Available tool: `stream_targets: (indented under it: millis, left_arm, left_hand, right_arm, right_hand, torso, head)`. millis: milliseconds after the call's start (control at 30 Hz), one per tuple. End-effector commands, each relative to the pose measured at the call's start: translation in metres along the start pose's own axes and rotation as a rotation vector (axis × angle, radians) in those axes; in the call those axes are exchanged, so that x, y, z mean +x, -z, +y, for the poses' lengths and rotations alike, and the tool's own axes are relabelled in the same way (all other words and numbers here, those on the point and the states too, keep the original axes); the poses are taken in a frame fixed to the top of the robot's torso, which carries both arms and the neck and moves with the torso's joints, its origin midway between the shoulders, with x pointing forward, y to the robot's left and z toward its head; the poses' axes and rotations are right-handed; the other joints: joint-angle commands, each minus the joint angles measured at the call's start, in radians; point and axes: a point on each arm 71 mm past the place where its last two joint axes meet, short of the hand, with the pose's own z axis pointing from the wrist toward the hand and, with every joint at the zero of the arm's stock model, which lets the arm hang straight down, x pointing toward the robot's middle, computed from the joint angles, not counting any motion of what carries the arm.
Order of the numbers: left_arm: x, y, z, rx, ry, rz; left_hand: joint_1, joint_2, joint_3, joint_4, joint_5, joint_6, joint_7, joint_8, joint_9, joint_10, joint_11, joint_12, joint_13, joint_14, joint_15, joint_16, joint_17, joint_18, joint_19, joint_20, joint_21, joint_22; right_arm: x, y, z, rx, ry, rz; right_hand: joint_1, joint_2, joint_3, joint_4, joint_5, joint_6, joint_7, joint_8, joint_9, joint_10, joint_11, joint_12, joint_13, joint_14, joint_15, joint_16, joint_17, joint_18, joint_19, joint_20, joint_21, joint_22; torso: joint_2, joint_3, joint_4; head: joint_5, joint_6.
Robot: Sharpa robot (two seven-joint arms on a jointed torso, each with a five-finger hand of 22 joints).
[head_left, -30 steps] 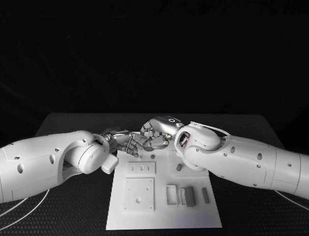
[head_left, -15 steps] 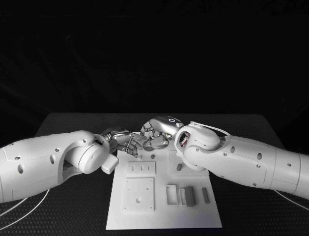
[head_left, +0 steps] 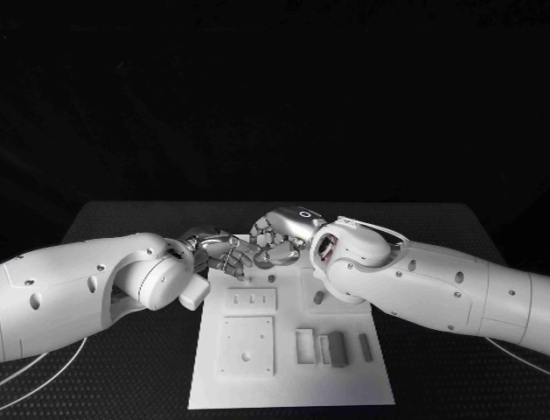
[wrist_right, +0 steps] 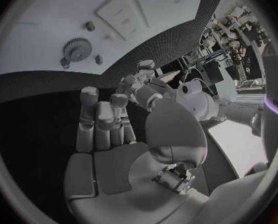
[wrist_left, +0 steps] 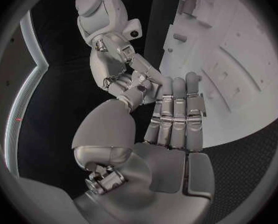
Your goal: Assemble the parts on the task board
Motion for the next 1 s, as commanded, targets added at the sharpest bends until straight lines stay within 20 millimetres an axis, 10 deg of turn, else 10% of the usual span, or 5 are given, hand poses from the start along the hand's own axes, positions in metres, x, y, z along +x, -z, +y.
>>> stream_targets:
  millis: [33, 700, 1000]
  left_arm:
    - [0.0016, 0.0007, -0.0047, 0.035, -0.006, 0.012]
    - [0.0015, 0.0005, -0.0048, 0.036, 0.012, 0.014]
    - [0.0012, 0.0000, -0.0045, 0.031, 0.019, 0.014]
  left_hand:
    - [-0.003, 0.012, 0.014, 0.003, 0.003, 0.008, -0.004, 0.003, 0.025, 0.009, 0.000, 0.006, 0.003, 0.008, -0.003, 0.008, -0.001, 0.010, 0.000, -0.009, 0.004, 0.003]
    - [-0.042, 0.013, 0.031, 0.021, 0.005, 0.030, -0.014, 0.012, 0.040, 0.024, -0.009, 0.014, 0.022, 0.014, -0.010, 0.030, 0.007, 0.005, 0.003, -0.016, 0.004, 0.020]
    - [-0.152, 0.071, 0.045, 0.006, 0.007, 0.047, -0.020, 0.010, 0.057, 0.031, -0.016, 0.022, 0.051, 0.013, -0.017, 0.053, 0.018, 0.000, 0.002, -0.024, 0.001, 0.042]
  right_arm:
    - [0.0041, 0.0004, 0.0004, -0.003, 0.003, 0.028]
    - [0.0049, 0.0006, 0.0002, -0.004, 0.003, 0.032]
    - [0.0049, 0.0009, 0.0001, -0.002, 0.002, 0.029]
  right_hand:
    - [-0.002, 0.007, 0.002, 0.002, 0.003, 0.040, 0.034, 0.003, 0.000, 0.002, -0.003, 0.004, -0.001, 0.002, -0.008, 0.002, 0.001, 0.035, 0.001, -0.008, 0.005, 0.014]
    - [-0.002, 0.007, 0.003, 0.002, 0.003, 0.040, 0.034, 0.002, 0.001, 0.002, -0.003, 0.004, -0.002, 0.002, -0.008, 0.001, 0.001, 0.035, 0.001, -0.008, 0.004, 0.014]
    - [-0.003, 0.007, 0.003, 0.001, 0.003, 0.040, 0.034, 0.002, 0.001, 0.002, -0.003, 0.004, -0.002, 0.002, -0.008, 0.001, 0.001, 0.035, 0.001, -0.008, 0.004, 0.014]
  torso:
    - [0.000, -0.0001, 0.0003]
    - [0.000, 0.0011, -0.0002]
    - [0.000, 0.0011, 0.0004]
  head:
    - [0.000, -0.001]
    - [0.003, -0.003]
    - [0.004, -0.006]
